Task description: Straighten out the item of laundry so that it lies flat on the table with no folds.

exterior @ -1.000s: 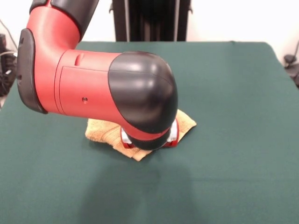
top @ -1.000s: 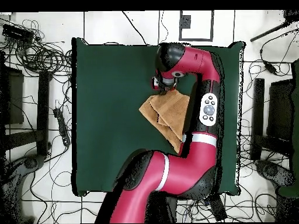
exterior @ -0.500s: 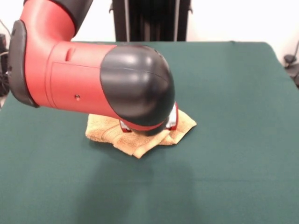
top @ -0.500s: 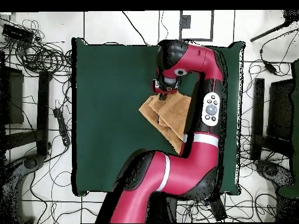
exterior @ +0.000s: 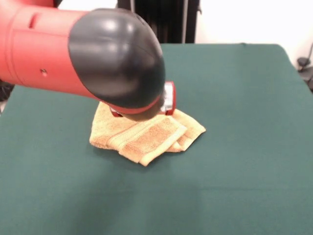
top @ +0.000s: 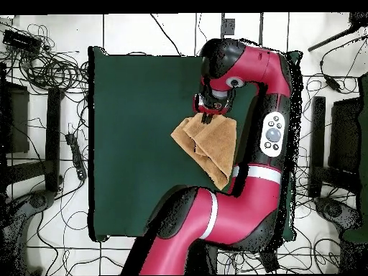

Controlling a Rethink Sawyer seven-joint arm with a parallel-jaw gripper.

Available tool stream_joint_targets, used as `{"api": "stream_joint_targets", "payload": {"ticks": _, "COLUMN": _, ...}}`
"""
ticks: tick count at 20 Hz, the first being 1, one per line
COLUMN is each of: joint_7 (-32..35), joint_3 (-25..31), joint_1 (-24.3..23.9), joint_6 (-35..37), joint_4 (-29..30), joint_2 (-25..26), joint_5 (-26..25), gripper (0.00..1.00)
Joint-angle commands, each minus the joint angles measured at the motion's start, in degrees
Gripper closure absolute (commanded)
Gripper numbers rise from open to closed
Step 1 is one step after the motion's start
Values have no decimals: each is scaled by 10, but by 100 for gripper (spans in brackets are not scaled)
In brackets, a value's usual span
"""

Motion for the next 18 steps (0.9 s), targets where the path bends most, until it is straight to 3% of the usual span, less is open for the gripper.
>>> {"api": "stream_joint_targets", "payload": {"ticks": 1, "joint_7": -75, "joint_3": 81, "joint_1": 7, "joint_6": -29, "joint_4": 23, "joint_2": 19, "joint_5": 10, "gripper": 100}}
{"api": "stream_joint_targets", "payload": {"ticks": 3, "joint_7": -26, "joint_3": 107, "joint_1": 13, "joint_6": -66, "joint_4": 0, "joint_2": 44, "joint_5": 4, "gripper": 100}}
{"api": "stream_joint_targets", "payload": {"ticks": 8, "joint_7": -6, "joint_3": 174, "joint_1": 20, "joint_6": -91, "joint_4": -32, "joint_2": 81, "joint_5": -40, "gripper": 100}}
{"api": "stream_joint_targets", "payload": {"ticks": 13, "joint_7": 43, "joint_3": 256, "joint_1": 21, "joint_6": -92, "joint_4": -47, "joint_2": 115, "joint_5": -123, "gripper": 100}}
{"api": "stream_joint_targets", "payload": {"ticks": 18, "joint_7": 50, "joint_3": 309, "joint_1": 20, "joint_6": -118, "joint_4": -49, "joint_2": 127, "joint_5": -195, "gripper": 100}}
